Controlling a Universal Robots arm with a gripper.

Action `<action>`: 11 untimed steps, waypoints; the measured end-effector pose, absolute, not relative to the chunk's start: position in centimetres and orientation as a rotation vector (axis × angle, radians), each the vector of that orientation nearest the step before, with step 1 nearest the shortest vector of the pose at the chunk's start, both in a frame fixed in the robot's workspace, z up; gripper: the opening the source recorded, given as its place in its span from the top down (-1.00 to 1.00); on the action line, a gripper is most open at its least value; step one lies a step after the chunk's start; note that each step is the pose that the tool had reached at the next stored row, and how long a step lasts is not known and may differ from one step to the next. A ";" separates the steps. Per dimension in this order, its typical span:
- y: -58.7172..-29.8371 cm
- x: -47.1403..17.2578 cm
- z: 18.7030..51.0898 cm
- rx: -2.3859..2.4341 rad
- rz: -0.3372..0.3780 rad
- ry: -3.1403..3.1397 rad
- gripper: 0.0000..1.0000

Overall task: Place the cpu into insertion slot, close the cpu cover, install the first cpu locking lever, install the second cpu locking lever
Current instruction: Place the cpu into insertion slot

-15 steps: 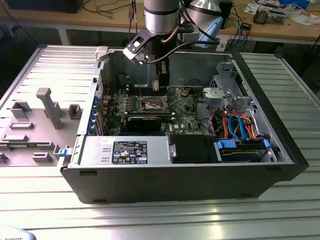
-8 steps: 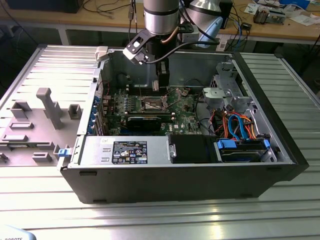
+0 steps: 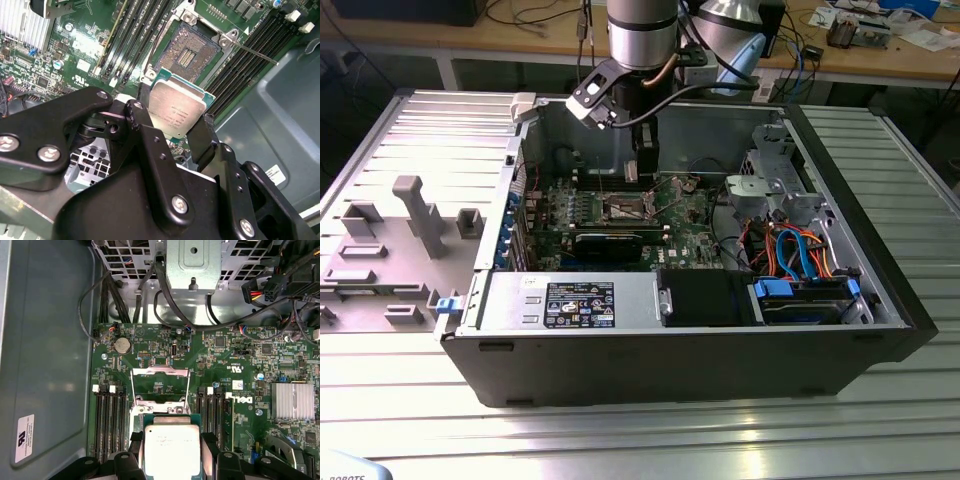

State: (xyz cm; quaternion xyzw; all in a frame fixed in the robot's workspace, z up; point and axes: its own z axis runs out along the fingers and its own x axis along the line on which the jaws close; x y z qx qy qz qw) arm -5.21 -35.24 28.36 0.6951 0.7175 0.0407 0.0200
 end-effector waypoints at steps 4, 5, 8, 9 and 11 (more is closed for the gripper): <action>-34.9 -5.2 27.4 2.158 0.125 2.225 -0.08; -34.7 -5.2 27.1 2.163 0.124 2.221 -0.08; -34.6 -5.2 26.9 2.166 0.123 2.218 -0.08; -34.6 -5.2 26.9 2.166 0.123 2.218 -0.08; -34.6 -5.3 26.9 2.166 0.124 2.218 -0.08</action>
